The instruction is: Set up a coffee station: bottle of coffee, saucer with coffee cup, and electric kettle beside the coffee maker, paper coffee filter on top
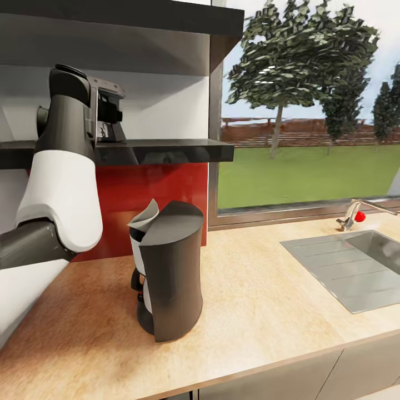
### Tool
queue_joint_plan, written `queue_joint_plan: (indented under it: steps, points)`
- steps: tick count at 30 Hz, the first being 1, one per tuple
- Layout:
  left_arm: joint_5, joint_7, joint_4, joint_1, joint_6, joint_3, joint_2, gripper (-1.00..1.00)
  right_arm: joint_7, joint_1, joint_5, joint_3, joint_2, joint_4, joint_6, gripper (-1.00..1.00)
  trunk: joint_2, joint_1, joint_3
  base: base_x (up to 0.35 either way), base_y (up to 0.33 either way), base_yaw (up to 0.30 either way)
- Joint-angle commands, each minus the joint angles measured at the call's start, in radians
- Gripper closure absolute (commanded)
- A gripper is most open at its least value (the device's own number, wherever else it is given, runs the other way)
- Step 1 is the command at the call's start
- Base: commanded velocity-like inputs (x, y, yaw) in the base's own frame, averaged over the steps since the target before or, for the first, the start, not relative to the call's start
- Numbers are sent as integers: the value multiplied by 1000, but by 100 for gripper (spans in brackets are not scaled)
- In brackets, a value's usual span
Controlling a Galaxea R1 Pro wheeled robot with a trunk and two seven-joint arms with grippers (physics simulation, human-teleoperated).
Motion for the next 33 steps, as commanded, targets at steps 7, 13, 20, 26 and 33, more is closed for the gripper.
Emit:
queue_joint_plan:
  steps: [7,13,20,26,33]
  points:
    - [-11,-10,-1,2,1,13,-1,-100,0,0,7,-6,0,1,-4,-100,-1,0,0,15,0,0]
    - [-11,-10,-1,3,-1,29,-1,-100,-1,0,7,-6,0,1,-3,-100,-1,0,0,124,0,0]
    - [-11,-10,-1,4,-2,31,0,-100,0,0,7,-6,0,1,-3,-100,-1,0,0,16,0,0]
    - [-9,-10,-1,19,-3,31,0,-100,0,0,7,-6,0,1,-3,-100,-1,0,0,0,0,0]
    - [-8,-11,11,22,-3,31,-1,100,-1,0,7,-6,0,1,-3,-100,-1,0,0,0,0,0]
